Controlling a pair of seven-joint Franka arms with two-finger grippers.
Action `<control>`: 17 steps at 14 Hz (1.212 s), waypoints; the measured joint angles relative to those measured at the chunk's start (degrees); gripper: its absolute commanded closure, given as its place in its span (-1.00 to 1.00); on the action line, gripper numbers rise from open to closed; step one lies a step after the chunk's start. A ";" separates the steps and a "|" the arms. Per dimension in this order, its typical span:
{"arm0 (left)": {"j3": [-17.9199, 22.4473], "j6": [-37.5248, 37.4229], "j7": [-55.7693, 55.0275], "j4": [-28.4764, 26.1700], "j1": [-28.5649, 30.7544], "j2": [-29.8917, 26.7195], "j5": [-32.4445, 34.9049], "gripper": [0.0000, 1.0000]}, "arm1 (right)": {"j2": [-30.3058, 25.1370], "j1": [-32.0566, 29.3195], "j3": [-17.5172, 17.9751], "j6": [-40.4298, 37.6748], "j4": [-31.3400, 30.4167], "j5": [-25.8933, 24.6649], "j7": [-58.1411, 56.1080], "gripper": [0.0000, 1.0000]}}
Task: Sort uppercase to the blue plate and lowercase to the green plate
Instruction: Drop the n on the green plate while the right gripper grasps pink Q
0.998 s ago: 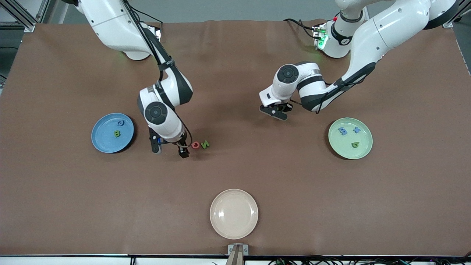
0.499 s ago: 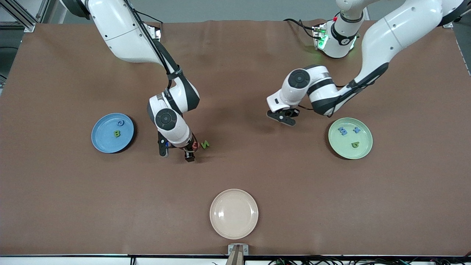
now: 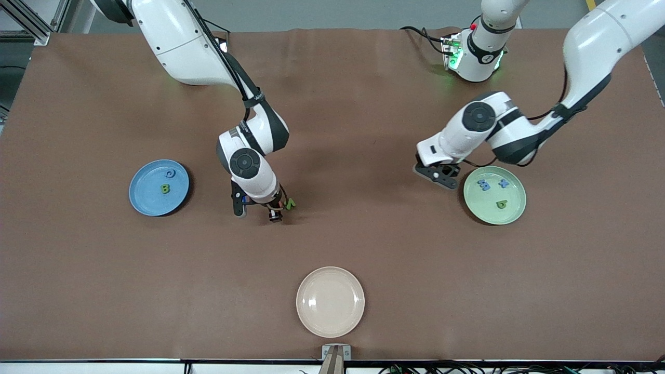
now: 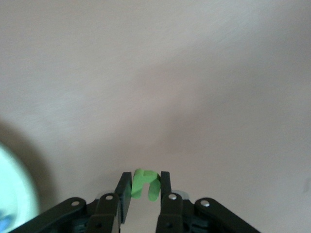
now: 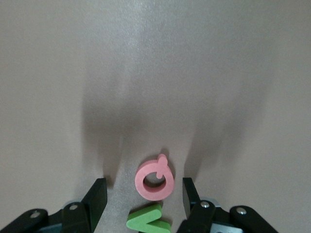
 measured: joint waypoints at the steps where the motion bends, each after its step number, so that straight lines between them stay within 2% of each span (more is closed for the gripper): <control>1: -1.72 -2.20 3.08 -0.32 3.42 -0.02 0.00 0.79 | 0.12 0.10 0.00 -0.01 -0.01 0.00 0.01 -0.22; 4: -4.60 -5.35 13.97 -0.76 12.82 -0.06 0.01 0.79 | 0.48 0.16 -0.01 -0.04 -0.01 0.00 -0.01 -0.11; 8: -4.51 -5.37 25.21 -0.84 19.02 -0.06 0.25 0.79 | 0.49 0.16 -0.08 -0.07 0.13 0.00 -0.08 0.03; 10: -3.49 -5.33 27.65 -0.80 20.34 -0.06 2.83 0.78 | 0.49 0.16 -0.10 -0.06 0.22 -0.01 -0.13 0.00; 13: -0.50 -3.98 28.39 -0.73 20.49 -0.04 5.73 0.78 | 0.49 0.16 -0.11 -0.31 0.20 -0.03 -1.28 -0.17; 15: 0.76 -2.27 28.43 -0.72 20.37 -0.03 6.99 0.77 | 0.49 0.16 -0.11 -0.68 0.17 -0.03 -2.00 -0.14; 17: 2.23 -0.51 28.43 -0.74 19.98 0.00 8.25 0.72 | 0.49 0.16 -0.10 -0.78 0.14 -0.04 -2.65 -0.01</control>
